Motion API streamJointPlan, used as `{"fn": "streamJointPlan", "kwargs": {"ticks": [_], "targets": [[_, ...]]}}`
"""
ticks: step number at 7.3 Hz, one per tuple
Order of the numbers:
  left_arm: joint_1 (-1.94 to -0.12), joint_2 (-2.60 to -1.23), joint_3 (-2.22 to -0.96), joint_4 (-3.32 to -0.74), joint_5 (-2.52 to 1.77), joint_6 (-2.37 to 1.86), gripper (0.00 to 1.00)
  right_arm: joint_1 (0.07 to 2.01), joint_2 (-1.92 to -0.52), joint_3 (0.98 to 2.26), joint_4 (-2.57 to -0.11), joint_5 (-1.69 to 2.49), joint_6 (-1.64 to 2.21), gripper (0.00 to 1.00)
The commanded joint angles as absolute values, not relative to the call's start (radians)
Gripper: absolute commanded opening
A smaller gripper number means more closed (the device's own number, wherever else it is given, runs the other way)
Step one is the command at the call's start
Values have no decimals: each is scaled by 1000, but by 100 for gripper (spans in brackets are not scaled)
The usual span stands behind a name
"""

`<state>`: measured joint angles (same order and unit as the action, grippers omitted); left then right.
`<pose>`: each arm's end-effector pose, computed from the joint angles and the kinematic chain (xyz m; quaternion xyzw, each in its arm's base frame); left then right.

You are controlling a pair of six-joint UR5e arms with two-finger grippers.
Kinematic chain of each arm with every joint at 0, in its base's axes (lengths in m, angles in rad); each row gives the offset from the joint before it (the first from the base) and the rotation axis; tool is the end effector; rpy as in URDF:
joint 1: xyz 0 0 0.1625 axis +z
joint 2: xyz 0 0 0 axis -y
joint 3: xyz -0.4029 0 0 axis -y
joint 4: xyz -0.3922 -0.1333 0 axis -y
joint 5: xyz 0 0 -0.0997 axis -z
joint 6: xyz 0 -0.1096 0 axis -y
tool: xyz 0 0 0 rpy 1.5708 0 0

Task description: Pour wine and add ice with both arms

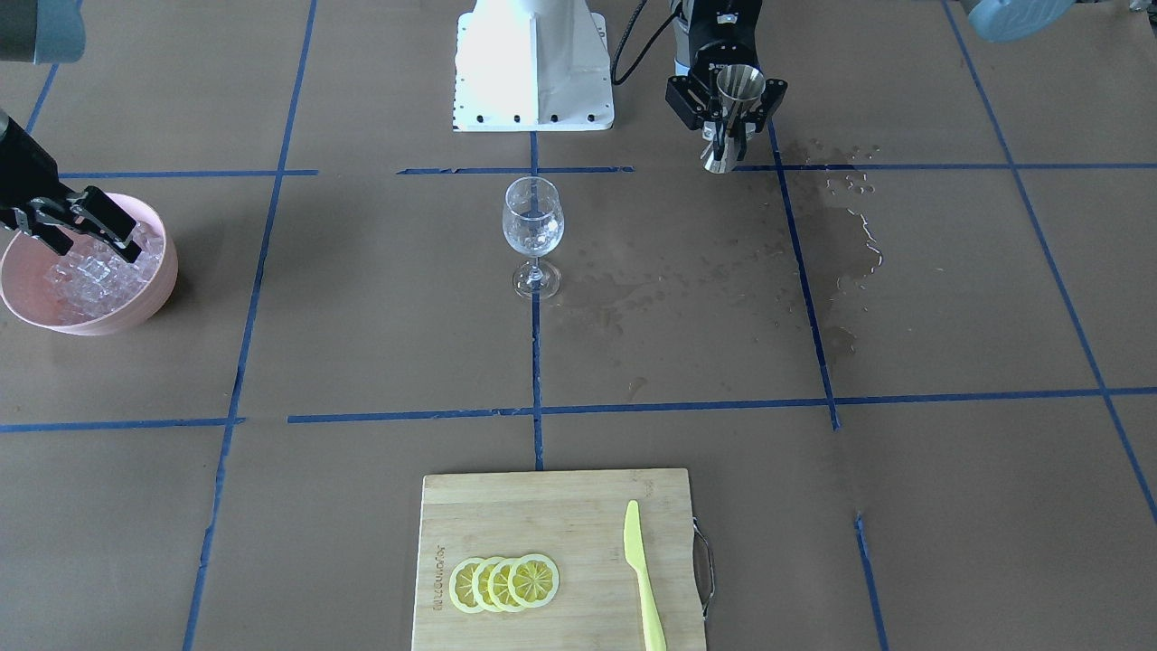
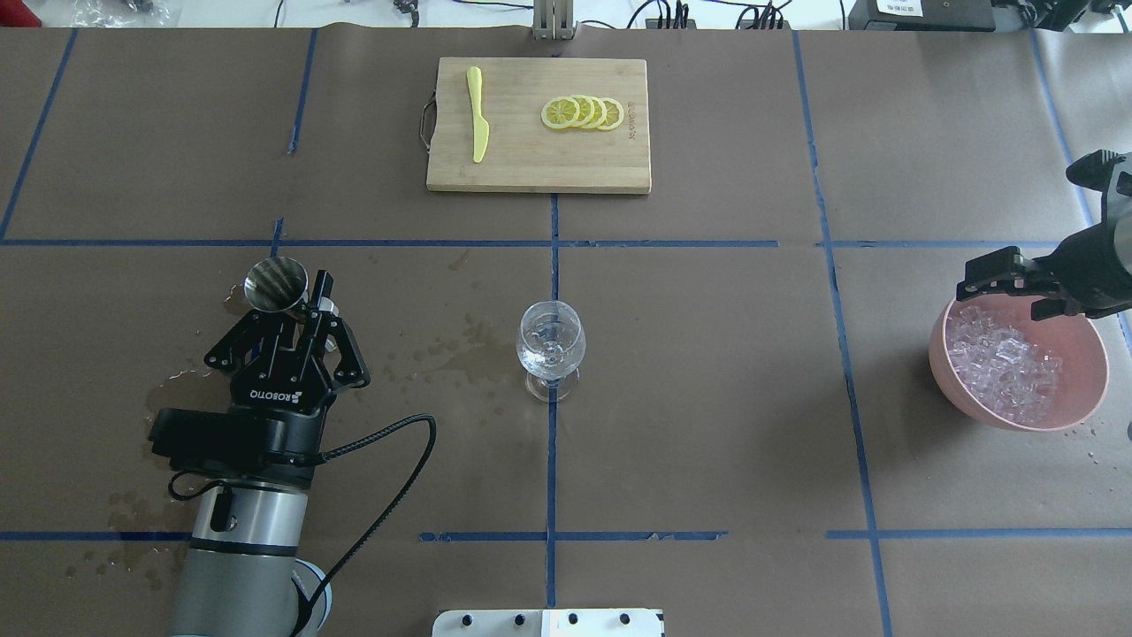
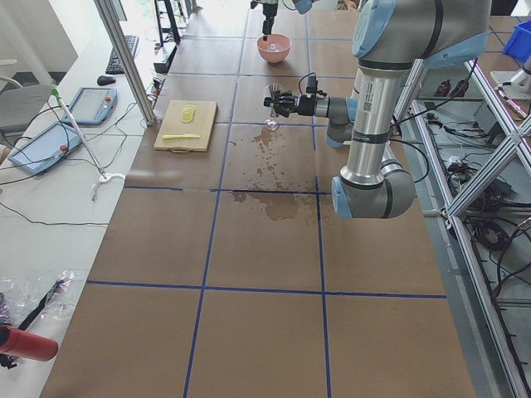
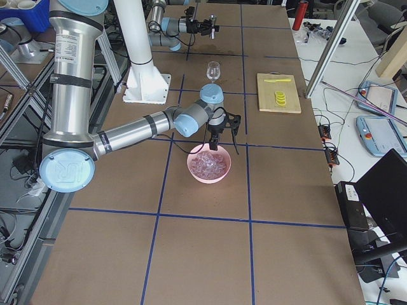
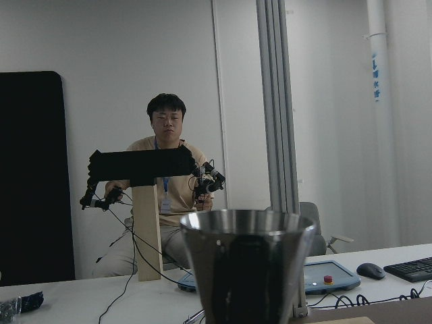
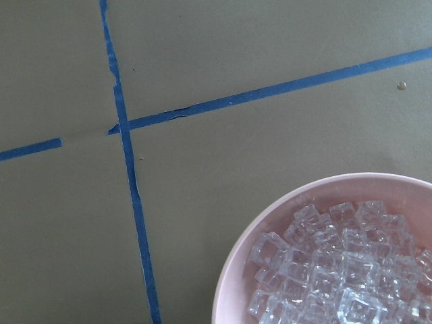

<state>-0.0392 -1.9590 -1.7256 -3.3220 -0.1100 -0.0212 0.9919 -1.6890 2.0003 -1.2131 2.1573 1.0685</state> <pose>0.4215 -0.2590 0.2501 0.6767 0.2801 -0.2329 0.6399 -0.1912 -0.4253 0.4522 0.0132 -0.4161 0.1271 0.9003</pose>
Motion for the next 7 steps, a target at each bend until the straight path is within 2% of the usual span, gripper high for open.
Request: {"fn": "streamJointPlan", "kwargs": {"ticks": [1,2,4,7], "targets": [[-31,-1913,-1726,-3327,-110,-18,0,973,-1718,1999,-1212,2108,1062,100],[-32,-1867,-1727,-3327,-112,-17,0,971,-1741,1996,-1198,2091,1057,100],[-32,-1838,-1727,-3332,-115,-17,0,969,-1787,1901,-1017,2074,1069,100],[-32,-1795,-1729,-3376,-135,-17,0,969,-1789,1873,-997,2077,1081,100]]}}
